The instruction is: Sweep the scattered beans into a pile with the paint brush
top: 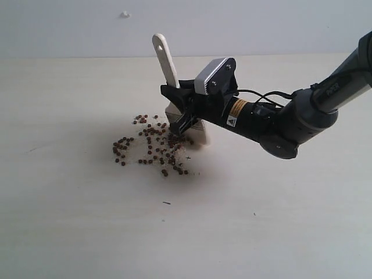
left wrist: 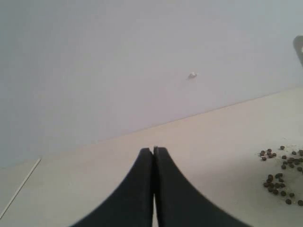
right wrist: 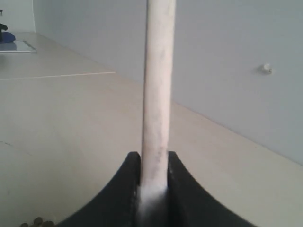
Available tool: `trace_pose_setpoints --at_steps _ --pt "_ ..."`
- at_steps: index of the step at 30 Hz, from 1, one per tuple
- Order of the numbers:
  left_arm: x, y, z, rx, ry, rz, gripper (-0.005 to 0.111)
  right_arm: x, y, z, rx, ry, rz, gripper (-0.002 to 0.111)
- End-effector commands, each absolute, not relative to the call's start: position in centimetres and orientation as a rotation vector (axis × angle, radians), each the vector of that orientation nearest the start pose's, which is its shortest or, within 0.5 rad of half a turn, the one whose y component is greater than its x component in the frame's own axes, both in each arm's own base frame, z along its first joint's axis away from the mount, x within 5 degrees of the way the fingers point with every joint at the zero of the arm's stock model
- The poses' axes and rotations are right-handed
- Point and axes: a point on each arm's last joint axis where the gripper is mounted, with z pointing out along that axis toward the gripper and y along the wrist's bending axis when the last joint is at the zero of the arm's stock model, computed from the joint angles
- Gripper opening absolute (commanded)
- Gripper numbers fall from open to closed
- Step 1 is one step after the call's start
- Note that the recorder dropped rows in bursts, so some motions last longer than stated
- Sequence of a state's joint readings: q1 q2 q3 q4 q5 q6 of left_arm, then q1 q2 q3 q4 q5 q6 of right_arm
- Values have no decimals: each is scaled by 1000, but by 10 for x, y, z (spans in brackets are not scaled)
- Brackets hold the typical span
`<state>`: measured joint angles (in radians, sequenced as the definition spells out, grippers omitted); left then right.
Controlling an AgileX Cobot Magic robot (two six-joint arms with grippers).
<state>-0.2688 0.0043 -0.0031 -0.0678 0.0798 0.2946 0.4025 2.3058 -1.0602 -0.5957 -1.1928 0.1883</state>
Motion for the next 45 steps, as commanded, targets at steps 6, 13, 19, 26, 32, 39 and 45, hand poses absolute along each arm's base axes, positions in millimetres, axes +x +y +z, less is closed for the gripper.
trace_pose_setpoints --at_steps 6,13,19,26,32,39,45 --pt "54 -15 206 386 1516 -38 0 371 204 116 -702 1357 650 0" --pt "54 -15 206 386 1516 -38 0 375 205 143 -826 1179 436 0" --pt "54 -15 206 384 1516 -40 0 394 219 149 -884 1132 454 0" --pt "54 -15 206 384 1516 -40 0 408 242 147 -1039 1082 628 0" --pt "54 -15 206 384 1516 -40 0 416 250 127 -1119 1118 672 0" --pt "54 -15 206 384 1516 -40 0 429 257 110 -1160 1119 732 0" --pt "54 -15 206 384 1516 -40 0 449 250 112 -1135 1103 797 0"
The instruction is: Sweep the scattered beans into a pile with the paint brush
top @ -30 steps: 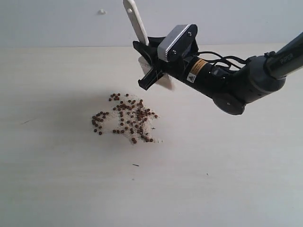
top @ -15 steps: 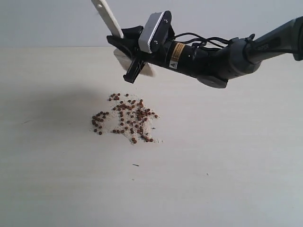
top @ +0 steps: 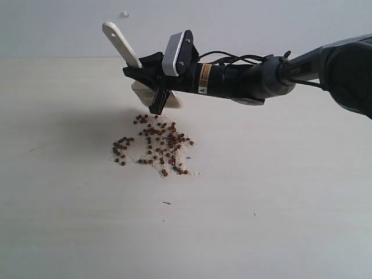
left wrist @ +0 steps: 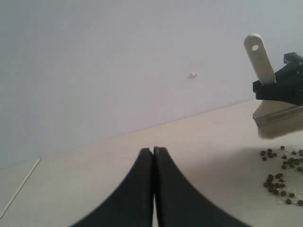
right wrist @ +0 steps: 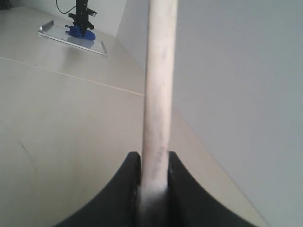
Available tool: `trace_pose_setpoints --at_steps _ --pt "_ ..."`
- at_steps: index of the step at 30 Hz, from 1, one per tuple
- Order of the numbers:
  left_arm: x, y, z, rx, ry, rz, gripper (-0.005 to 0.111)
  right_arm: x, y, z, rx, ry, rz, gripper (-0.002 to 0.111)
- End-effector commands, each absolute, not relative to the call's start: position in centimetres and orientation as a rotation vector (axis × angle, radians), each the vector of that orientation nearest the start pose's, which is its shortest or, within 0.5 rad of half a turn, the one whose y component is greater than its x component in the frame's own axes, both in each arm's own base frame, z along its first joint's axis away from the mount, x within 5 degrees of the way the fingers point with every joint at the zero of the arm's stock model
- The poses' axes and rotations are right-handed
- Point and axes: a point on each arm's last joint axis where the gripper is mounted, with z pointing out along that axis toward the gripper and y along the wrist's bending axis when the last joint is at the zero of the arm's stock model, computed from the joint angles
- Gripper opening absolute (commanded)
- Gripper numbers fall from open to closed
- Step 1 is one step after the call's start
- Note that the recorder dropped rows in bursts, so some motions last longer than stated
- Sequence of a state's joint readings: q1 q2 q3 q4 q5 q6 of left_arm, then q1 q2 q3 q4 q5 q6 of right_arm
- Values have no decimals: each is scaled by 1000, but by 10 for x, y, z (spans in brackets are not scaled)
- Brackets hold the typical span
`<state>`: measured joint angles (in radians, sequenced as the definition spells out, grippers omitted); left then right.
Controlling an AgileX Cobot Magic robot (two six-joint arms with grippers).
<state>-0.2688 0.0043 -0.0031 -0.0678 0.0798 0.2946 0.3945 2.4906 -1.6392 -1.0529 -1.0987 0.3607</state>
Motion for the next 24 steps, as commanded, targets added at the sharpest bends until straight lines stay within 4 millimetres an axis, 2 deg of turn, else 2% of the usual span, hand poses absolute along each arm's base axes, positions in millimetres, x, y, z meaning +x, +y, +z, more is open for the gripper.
trace_pose_setpoints --at_steps 1,4,11,18,24 --pt "54 -15 206 384 1516 -40 0 452 248 112 -1138 1104 808 0" --pt "54 -15 206 384 1516 -40 0 455 243 110 -1213 1067 802 0" --pt "54 -15 206 384 1516 -40 0 455 242 104 -1239 1111 838 0" --pt "54 -15 206 384 1516 -40 0 454 235 95 -1342 1121 816 0" --pt "54 -15 206 384 1516 -40 0 444 234 74 -1374 1157 961 0"
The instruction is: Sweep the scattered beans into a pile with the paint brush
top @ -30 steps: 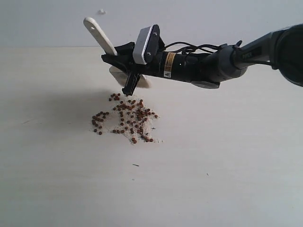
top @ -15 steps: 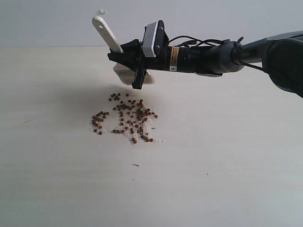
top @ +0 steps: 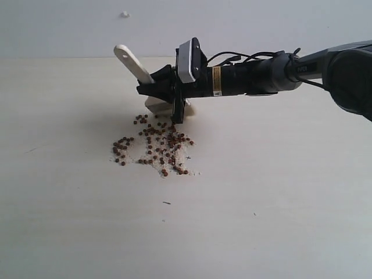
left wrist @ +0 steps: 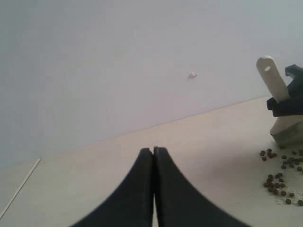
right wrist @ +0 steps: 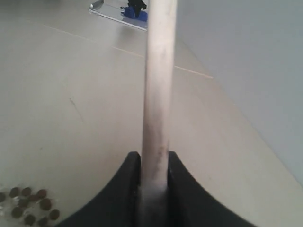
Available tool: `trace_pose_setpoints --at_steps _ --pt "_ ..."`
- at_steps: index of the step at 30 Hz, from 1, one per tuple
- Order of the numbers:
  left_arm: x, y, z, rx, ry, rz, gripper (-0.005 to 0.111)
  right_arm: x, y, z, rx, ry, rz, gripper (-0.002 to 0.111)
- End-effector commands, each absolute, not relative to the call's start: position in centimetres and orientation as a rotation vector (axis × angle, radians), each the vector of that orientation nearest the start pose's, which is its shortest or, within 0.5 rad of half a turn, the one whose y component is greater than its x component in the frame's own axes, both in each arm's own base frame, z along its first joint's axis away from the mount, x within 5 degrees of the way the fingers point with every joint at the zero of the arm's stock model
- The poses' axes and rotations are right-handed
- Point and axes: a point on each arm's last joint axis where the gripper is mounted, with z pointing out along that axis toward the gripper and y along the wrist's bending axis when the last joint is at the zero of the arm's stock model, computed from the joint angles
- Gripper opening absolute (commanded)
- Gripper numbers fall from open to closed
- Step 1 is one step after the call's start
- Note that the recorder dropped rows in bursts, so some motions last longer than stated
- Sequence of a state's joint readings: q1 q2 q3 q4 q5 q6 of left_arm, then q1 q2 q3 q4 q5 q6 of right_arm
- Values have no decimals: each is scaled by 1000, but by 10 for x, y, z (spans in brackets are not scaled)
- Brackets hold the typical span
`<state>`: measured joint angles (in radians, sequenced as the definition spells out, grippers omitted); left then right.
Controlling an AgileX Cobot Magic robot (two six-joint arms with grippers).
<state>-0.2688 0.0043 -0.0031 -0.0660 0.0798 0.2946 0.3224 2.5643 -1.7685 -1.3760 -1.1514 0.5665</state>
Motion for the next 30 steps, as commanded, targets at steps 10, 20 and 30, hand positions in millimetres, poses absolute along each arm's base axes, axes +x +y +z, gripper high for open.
trace_pose_setpoints --at_steps 10,20,30 --pt "54 -15 206 384 1516 -40 0 434 231 58 -1414 1386 1150 0" --pt "54 -15 206 384 1516 -40 0 425 251 117 -1450 1367 1177 0" --pt "54 -15 206 384 1516 -40 0 414 260 165 -1566 1199 1066 0"
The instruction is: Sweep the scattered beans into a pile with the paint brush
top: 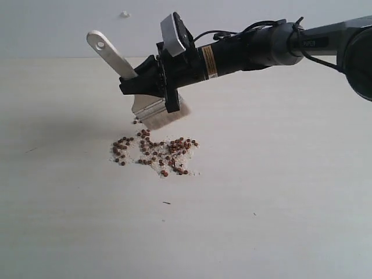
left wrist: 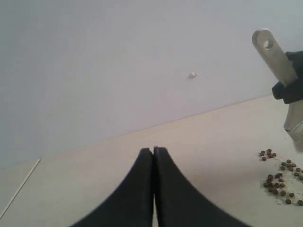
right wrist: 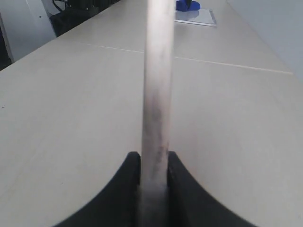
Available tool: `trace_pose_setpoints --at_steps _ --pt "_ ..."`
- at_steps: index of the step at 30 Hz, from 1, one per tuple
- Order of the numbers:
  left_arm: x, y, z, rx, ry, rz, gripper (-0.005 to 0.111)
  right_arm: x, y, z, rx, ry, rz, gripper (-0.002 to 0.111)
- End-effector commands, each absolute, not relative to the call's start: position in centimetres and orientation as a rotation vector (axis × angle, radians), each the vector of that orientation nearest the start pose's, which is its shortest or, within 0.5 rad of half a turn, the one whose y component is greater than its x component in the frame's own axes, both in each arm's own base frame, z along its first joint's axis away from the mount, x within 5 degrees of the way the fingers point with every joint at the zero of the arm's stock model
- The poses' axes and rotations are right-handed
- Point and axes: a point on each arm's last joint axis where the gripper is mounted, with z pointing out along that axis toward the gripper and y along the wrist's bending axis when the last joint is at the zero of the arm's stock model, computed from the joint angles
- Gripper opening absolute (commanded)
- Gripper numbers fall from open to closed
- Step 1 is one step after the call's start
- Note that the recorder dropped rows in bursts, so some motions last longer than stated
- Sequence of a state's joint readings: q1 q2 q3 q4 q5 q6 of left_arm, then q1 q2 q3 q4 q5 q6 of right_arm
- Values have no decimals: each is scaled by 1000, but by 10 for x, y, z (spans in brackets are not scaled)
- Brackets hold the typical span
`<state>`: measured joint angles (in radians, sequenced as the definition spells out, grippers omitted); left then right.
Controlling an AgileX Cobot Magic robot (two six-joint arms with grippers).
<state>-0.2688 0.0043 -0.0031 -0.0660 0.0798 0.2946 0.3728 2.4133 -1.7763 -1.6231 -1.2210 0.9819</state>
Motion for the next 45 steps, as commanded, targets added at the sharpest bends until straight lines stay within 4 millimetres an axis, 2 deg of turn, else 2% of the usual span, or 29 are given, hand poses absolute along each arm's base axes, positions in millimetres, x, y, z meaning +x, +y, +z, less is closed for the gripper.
trace_pose_setpoints --at_steps 1,4,6,7,10,15,19,21,23,27,32,37,41,45 --pt "54 -15 206 384 1516 -40 0 409 263 168 -1612 1185 1056 0" --pt "54 -15 206 384 1516 -40 0 383 284 178 -1698 1130 1078 0" --pt "54 -15 206 384 1516 -40 0 362 305 179 -1776 993 1058 0" --pt "54 -15 206 384 1516 -40 0 349 320 179 -1830 867 1025 0" --pt "54 -15 206 384 1516 -40 0 341 335 181 -1814 733 962 0" --pt "54 -15 206 384 1516 -40 0 354 344 175 -1682 659 829 0" --pt "54 -15 206 384 1516 -40 0 377 354 152 -1681 733 711 0" --pt "54 -15 206 384 1516 -40 0 394 361 137 -1675 774 628 0" --pt "54 -15 206 384 1516 -40 0 408 361 132 -1639 789 598 0" --pt "54 -15 206 384 1516 -40 0 428 350 124 -1545 871 613 0" --pt "54 -15 206 384 1516 -40 0 450 326 115 -1467 946 627 0" --pt "54 -15 206 384 1516 -40 0 457 313 109 -1430 994 676 0" --pt "54 -15 206 384 1516 -40 0 459 309 93 -1434 1038 690 0" --pt "54 -15 206 384 1516 -40 0 455 310 84 -1420 1066 776 0"
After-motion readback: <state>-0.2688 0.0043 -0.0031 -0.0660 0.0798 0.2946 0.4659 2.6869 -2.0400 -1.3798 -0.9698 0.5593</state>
